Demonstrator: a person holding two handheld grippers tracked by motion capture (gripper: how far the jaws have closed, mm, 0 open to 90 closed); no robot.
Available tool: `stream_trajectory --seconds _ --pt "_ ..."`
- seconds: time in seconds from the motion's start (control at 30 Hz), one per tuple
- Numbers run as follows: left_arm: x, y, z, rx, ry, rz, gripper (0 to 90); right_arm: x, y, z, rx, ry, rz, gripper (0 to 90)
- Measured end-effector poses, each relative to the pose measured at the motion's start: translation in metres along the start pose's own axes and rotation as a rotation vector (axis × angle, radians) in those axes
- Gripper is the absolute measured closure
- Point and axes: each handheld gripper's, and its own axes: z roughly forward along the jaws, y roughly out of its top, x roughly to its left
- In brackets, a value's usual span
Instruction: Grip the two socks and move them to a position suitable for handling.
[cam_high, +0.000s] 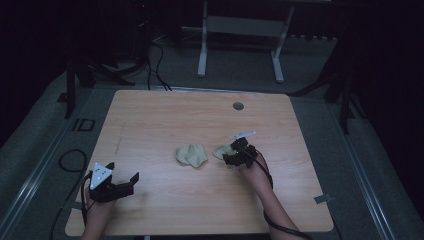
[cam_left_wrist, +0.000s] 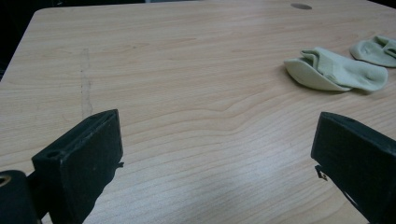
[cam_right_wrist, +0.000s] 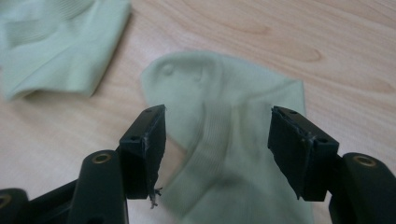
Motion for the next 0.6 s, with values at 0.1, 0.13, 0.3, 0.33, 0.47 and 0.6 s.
stream_trajectory --seconds 0.1,0.13,0.3,0.33,0.47,0.6 --pt "0.001 0.000 0.000 0.001 -0.004 -0.002 2.0 0.000 0.005 0.010 0.036 -0.031 -0.001 43.6" --pt "0.001 0.000 0.000 0.002 -0.003 -0.001 2.0 0.001 0.005 0.013 0.050 -0.034 -0.007 44.2" --pt "0.002 -0.001 0.001 0.004 -0.006 -0.007 2.0 0.001 0.006 0.015 0.048 -0.051 -0.004 61.9" --pt "0.002 -0.001 0.001 0.005 -0.007 -0.006 2.0 0.002 0.006 0.015 0.046 -0.051 -0.004 68.5" --pt "0.001 -0.001 0.001 0.006 -0.010 -0.004 2.0 0.004 0.006 0.014 0.050 -0.065 -0.034 79.4" --pt "0.001 -0.001 0.002 0.010 -0.012 -0.001 2.0 0.000 0.007 0.011 0.048 -0.046 0.000 80.2"
